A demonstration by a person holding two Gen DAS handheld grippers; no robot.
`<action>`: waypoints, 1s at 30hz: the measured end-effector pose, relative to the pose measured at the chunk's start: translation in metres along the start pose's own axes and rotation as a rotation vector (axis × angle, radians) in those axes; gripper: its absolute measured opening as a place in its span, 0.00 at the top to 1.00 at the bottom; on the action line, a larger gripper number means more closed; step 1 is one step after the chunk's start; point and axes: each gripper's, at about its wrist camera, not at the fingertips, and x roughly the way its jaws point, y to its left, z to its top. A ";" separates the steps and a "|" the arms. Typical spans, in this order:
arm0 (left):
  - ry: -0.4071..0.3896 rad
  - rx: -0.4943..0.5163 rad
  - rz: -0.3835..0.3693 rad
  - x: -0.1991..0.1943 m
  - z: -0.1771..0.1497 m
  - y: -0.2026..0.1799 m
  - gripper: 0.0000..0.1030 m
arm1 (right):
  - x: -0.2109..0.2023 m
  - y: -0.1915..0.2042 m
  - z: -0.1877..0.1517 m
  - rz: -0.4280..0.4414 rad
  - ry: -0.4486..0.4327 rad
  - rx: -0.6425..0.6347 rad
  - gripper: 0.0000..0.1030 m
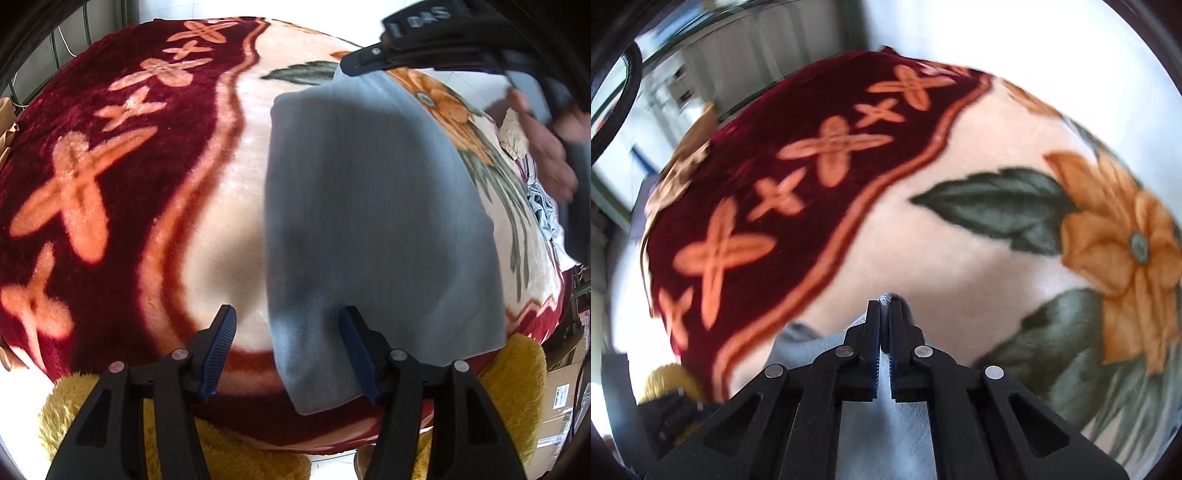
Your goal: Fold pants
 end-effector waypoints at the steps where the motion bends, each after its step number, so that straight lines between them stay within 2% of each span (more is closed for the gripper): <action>1: -0.001 -0.003 -0.003 0.000 0.000 0.001 0.38 | 0.010 -0.005 0.002 -0.004 0.016 0.020 0.97; 5: 0.006 -0.019 -0.027 0.004 0.002 0.009 0.33 | 0.044 -0.010 -0.004 -0.017 0.074 0.034 0.97; 8: 0.013 -0.025 -0.042 0.002 0.003 0.011 0.33 | 0.048 -0.012 -0.011 0.001 0.089 0.072 0.95; 10: 0.016 -0.026 -0.041 0.000 0.004 0.011 0.33 | 0.029 -0.018 -0.014 0.027 0.049 0.120 0.90; 12: 0.008 -0.029 -0.031 -0.007 0.005 0.012 0.34 | -0.001 -0.023 -0.019 0.036 -0.021 0.150 0.75; 14: -0.013 -0.030 -0.025 -0.014 0.008 0.012 0.35 | -0.031 -0.027 -0.027 0.026 -0.089 0.161 0.67; 16: -0.039 -0.038 -0.038 -0.022 0.014 0.013 0.35 | -0.060 -0.033 -0.046 0.026 -0.145 0.173 0.66; 18: -0.068 -0.048 -0.062 -0.029 0.020 0.012 0.35 | -0.075 -0.038 -0.065 0.048 -0.166 0.190 0.66; 23: -0.067 -0.024 -0.102 -0.030 0.028 -0.003 0.35 | -0.065 -0.043 -0.117 0.095 -0.109 0.245 0.66; 25: -0.038 0.006 -0.083 -0.022 0.023 -0.011 0.35 | -0.049 -0.045 -0.135 0.076 -0.064 0.259 0.66; 28: 0.035 0.065 0.033 -0.003 0.007 -0.015 0.33 | -0.033 -0.046 -0.161 0.053 -0.055 0.281 0.67; 29: 0.042 0.071 0.038 0.001 0.001 -0.012 0.33 | -0.035 -0.044 -0.168 0.054 -0.076 0.278 0.67; 30: 0.037 0.051 0.011 -0.001 -0.002 -0.006 0.33 | -0.040 -0.042 -0.173 0.049 -0.096 0.278 0.66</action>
